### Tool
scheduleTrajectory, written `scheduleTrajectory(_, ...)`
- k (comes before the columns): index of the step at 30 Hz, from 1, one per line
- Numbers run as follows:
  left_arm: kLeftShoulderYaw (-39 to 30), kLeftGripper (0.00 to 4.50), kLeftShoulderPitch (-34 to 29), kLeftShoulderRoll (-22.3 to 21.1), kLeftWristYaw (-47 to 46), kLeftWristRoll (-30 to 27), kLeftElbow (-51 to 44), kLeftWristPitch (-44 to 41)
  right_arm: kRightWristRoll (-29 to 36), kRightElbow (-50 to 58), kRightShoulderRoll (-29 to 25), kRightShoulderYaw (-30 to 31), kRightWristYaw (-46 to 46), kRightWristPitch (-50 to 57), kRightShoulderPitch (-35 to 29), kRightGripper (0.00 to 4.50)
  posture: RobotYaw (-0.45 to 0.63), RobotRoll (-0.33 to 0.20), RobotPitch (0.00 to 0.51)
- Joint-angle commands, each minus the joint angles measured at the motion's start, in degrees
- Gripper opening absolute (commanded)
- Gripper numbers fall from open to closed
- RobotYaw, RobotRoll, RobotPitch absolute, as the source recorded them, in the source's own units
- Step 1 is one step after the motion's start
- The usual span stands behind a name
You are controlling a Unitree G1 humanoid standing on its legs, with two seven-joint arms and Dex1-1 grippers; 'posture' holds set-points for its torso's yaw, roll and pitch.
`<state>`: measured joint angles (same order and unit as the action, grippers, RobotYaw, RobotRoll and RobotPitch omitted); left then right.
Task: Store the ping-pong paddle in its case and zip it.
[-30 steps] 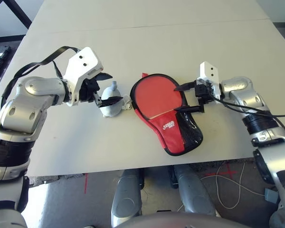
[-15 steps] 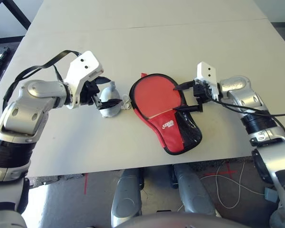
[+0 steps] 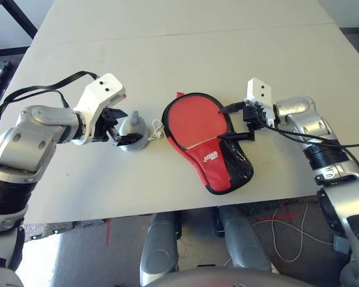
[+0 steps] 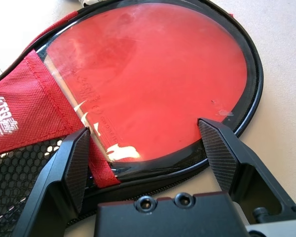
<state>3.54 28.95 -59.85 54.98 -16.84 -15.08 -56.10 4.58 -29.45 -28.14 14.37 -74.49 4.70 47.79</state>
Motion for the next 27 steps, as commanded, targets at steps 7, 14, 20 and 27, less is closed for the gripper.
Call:
scheduleTrajectory(7,4.1,0.48,5.4,2.9,-3.6,4.4,6.0,3.6,-1.0,1.1,-0.1,0.8,0.3,2.0,-3.5,4.50,0.03,0.000,0.309)
scheduleTrajectory(14,6.6,0.15,12.0,10.1,-6.9,9.5,14.5,11.4,-0.6,2.6,0.2,0.0,0.7,3.6,-4.0,4.50,0.02,0.000,0.296)
scheduleTrajectory(20,9.9,0.15,18.1,17.0,-8.9,14.2,23.2,17.2,-0.7,3.9,-0.2,-0.2,0.9,4.3,-4.5,4.50,0.01,0.000,0.294)
scheduleTrajectory(27,11.2,0.15,27.6,25.7,-13.6,20.3,38.8,26.6,-0.7,5.4,-0.2,0.0,1.2,5.0,-5.6,4.50,-0.01,0.000,0.290)
